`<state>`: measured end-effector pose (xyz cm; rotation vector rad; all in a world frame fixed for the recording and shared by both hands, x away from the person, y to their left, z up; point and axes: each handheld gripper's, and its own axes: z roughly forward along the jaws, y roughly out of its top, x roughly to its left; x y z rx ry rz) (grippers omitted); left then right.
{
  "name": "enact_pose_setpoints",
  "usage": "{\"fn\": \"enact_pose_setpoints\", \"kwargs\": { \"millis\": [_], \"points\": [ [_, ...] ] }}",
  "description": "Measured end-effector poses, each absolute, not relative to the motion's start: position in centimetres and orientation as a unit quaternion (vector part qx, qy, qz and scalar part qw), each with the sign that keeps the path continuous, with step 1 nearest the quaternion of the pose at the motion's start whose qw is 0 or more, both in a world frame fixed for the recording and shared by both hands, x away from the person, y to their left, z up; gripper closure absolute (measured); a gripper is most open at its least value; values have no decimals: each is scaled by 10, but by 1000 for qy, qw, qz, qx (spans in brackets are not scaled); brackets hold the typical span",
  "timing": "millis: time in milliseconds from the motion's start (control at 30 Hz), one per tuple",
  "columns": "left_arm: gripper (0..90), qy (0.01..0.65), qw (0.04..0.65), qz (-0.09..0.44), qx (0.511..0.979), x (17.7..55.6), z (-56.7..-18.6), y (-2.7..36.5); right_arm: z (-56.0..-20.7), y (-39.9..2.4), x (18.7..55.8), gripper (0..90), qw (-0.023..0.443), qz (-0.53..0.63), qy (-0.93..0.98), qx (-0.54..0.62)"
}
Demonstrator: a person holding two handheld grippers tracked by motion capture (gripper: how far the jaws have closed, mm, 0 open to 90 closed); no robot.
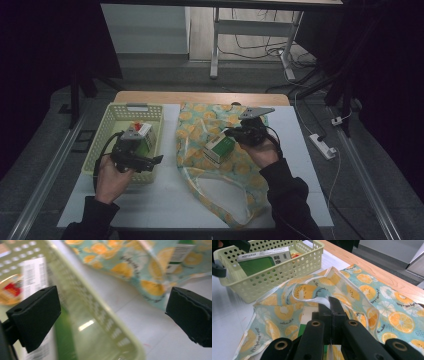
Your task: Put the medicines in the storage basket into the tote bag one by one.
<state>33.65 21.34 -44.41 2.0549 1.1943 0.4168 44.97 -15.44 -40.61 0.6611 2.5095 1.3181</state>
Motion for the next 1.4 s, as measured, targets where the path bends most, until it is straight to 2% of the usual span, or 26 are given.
{"fn": "enact_pose_setpoints", "kwargs": {
  "millis": [400, 800, 867, 933, 1167, 1400],
  "points": [
    [0, 515, 337, 175, 768, 332, -452, 248, -406, -154, 449, 899, 115, 451, 856, 226],
    [2, 542, 304, 150, 769, 342, -477, 261, -406, -154, 449, 899, 115, 450, 856, 225],
    [24, 541, 298, 151, 772, 342, -479, 262, -406, -154, 449, 899, 116, 450, 857, 224],
    [58, 541, 290, 155, 774, 342, -481, 262, -406, -154, 449, 899, 116, 450, 857, 224],
    [329, 548, 292, 156, 768, 340, -481, 265, -406, -154, 449, 899, 116, 451, 857, 223],
    [535, 552, 293, 152, 766, 339, -480, 266, -405, -154, 448, 899, 116, 451, 857, 223]
  ]
}}
